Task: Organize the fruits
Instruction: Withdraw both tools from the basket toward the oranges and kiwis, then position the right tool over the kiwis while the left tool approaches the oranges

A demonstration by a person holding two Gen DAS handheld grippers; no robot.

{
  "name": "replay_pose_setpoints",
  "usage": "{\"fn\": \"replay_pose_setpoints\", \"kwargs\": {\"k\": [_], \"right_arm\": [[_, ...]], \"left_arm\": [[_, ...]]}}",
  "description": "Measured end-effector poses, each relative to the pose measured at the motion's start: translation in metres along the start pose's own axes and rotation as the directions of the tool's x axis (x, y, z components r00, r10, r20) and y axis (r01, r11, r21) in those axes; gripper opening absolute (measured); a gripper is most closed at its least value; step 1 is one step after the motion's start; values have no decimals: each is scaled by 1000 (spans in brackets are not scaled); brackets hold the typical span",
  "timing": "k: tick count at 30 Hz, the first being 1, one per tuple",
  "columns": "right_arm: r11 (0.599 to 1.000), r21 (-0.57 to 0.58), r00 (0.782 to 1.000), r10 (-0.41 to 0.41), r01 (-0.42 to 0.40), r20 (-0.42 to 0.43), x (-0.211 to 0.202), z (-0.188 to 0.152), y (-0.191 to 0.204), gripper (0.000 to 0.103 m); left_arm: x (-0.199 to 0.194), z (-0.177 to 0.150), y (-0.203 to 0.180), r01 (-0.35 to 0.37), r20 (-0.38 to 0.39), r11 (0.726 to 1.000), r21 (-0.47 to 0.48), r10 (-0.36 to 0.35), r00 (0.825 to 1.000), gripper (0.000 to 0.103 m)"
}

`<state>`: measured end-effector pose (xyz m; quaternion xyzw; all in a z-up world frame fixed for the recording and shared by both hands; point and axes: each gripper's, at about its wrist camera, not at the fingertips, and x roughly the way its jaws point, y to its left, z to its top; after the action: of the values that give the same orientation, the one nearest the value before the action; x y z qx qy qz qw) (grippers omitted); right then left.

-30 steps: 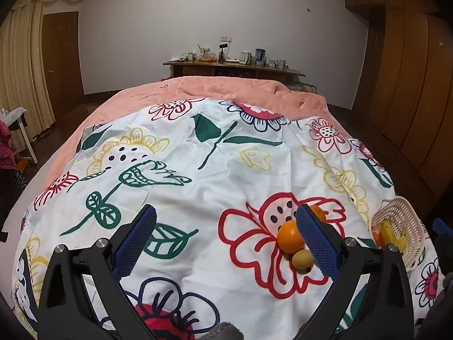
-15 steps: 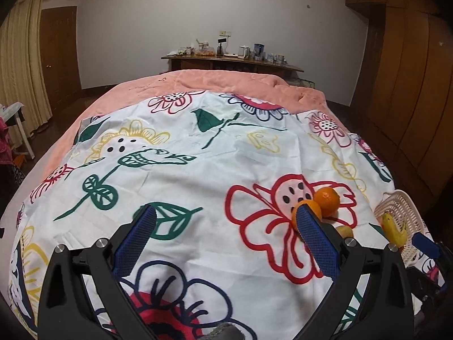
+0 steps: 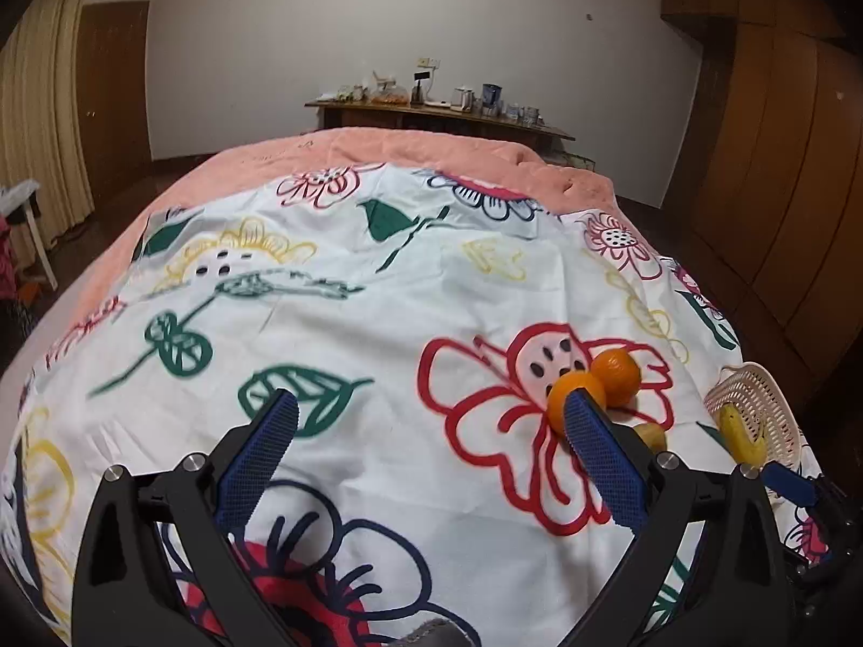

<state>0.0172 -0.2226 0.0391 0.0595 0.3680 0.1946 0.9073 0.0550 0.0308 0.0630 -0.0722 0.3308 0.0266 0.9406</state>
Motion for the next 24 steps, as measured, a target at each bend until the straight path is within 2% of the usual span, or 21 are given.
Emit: {"fn": "replay_pose_setpoints", "kwargs": {"k": [5,9,11,13,15,22,24], "right_arm": [[999,18,999,39,-38,-13,8,-6,-5,98],[999,5,999,33,-33,-16,9,-6,-3,98],[1000,-7,999,25,-25,-22,10,-4,-1,95],[1000,-25,999,10,-11,-36,10,0,2,87],[998,-63,998,-20,17,-59,13,8,9,83],[985,-172,997,-41,30,-59,18,36,27,81],[983,-182,997,-32,18,-71,25,41,29,74]], "left_arm": [[9,-11,7,6,-23,1000,-30,-6,1000,100],[8,-13,-4,0,-9,1000,25,0,1000,100],[8,-15,-12,-8,-4,997,72,9,1000,100],[7,-17,-20,-21,6,993,113,21,1000,100],[5,-16,-24,-23,14,991,131,22,1000,100],[9,-13,-14,-2,-10,997,78,3,1000,100],[9,-13,-12,-1,-13,997,71,1,1000,100]]}}
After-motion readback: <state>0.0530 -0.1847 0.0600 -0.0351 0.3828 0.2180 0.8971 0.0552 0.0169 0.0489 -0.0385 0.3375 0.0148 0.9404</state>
